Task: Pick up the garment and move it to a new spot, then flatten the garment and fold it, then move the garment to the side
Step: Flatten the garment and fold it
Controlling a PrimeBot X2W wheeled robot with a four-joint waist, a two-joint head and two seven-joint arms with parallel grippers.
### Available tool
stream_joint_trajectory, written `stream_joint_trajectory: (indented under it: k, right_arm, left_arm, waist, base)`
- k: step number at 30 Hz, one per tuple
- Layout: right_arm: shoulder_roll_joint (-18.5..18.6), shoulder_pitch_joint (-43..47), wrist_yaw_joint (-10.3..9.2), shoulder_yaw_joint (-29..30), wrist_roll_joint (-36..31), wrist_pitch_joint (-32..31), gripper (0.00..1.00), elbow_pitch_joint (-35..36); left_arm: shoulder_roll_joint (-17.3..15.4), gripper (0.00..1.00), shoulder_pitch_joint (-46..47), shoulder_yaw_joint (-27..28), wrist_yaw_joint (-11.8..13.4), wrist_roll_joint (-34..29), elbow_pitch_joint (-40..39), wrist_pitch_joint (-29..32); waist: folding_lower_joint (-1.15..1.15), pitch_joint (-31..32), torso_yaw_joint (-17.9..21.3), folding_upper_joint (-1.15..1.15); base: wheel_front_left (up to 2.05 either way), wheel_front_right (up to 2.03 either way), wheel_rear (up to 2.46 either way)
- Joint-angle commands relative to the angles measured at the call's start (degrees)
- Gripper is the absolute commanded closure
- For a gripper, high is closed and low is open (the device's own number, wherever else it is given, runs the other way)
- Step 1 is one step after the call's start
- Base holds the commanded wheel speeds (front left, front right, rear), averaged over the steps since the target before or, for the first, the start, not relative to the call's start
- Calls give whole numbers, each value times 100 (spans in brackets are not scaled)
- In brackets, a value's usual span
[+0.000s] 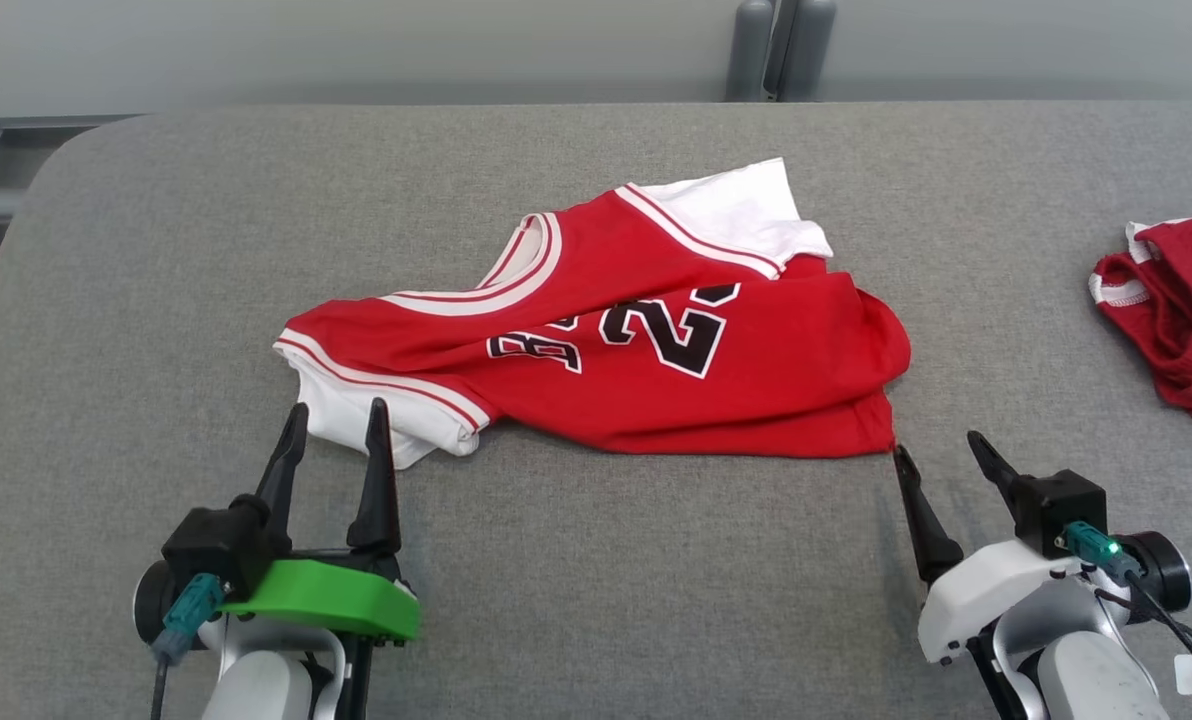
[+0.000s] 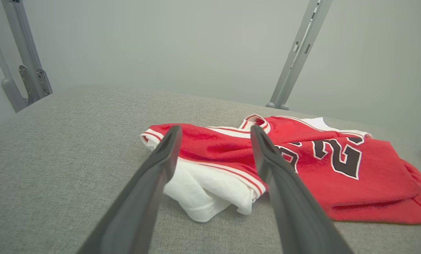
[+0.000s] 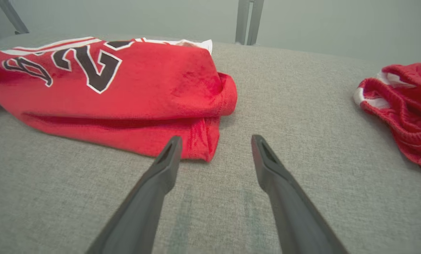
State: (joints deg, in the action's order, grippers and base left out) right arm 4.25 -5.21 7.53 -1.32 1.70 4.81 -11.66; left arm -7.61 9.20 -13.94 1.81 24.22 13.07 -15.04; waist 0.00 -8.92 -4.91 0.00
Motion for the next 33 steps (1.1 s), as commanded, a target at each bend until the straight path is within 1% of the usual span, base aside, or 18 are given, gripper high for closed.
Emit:
stream_joint_trajectory:
  k: [1, 4, 10, 18, 19, 20, 22, 23, 24, 29, 33]
  right_arm:
    - [20, -60, -9, 48, -46, -61, 0, -53]
    - [68, -198, -9, 130, -51, -253, 0, -253]
    - [154, -507, -9, 134, 63, -368, 0, -586]
    - [222, -796, -9, 38, 207, -556, 0, -916]
    - [207, -835, -9, 30, 233, -609, 15, -962]
    - [210, -840, -9, 33, 239, -629, 42, -988]
    - [223, -867, -9, 29, 272, -710, 80, -1039]
    - [232, -883, -9, 21, 292, -726, 97, -1050]
    - [241, -892, -9, 14, 298, -739, 100, -1056]
    - [233, -841, -9, -4, 440, -665, 100, -825]
    - [183, -556, -9, 153, 598, -766, 100, -294]
  left_arm:
    - [31, 0, -122, 31, -48, -91, -46, -14]
    - [148, 0, -143, 113, -139, -378, -297, -14]
    - [349, 0, -301, 260, -300, -805, -716, -14]
    - [447, 0, -365, 248, -476, -1047, -951, -14]
    - [456, 0, -370, 218, -515, -1097, -950, -14]
    - [458, 0, -370, 208, -540, -1102, -948, -14]
    - [461, 0, -371, 188, -552, -1143, -912, -14]
    - [462, 0, -368, 183, -570, -1139, -892, -14]
    - [464, 0, -371, 184, -580, -1149, -867, -14]
    - [470, 0, -368, 207, -586, -1127, -758, -14]
    - [470, 0, -384, 189, -537, -1077, -703, -14]
  waist:
    - [0, -51, -40, 0]
    - [0, -140, -120, 0]
    - [0, -269, -306, 0]
    - [0, -371, -498, 0]
    - [0, -391, -526, 0]
    - [0, -400, -538, 0]
    - [0, -417, -561, 0]
    - [0, -423, -570, 0]
    - [0, -427, -578, 0]
    - [0, -404, -592, 0]
    - [0, -356, -594, 0]
  base:
    - [0, 0, 0]
    - [0, 0, 0]
    - [0, 0, 0]
    - [0, 0, 0]
    - [0, 0, 0]
    - [0, 0, 0]
    - [0, 0, 0]
    - [0, 0, 0]
    - [0, 0, 0]
    - [0, 0, 0]
    - [0, 0, 0]
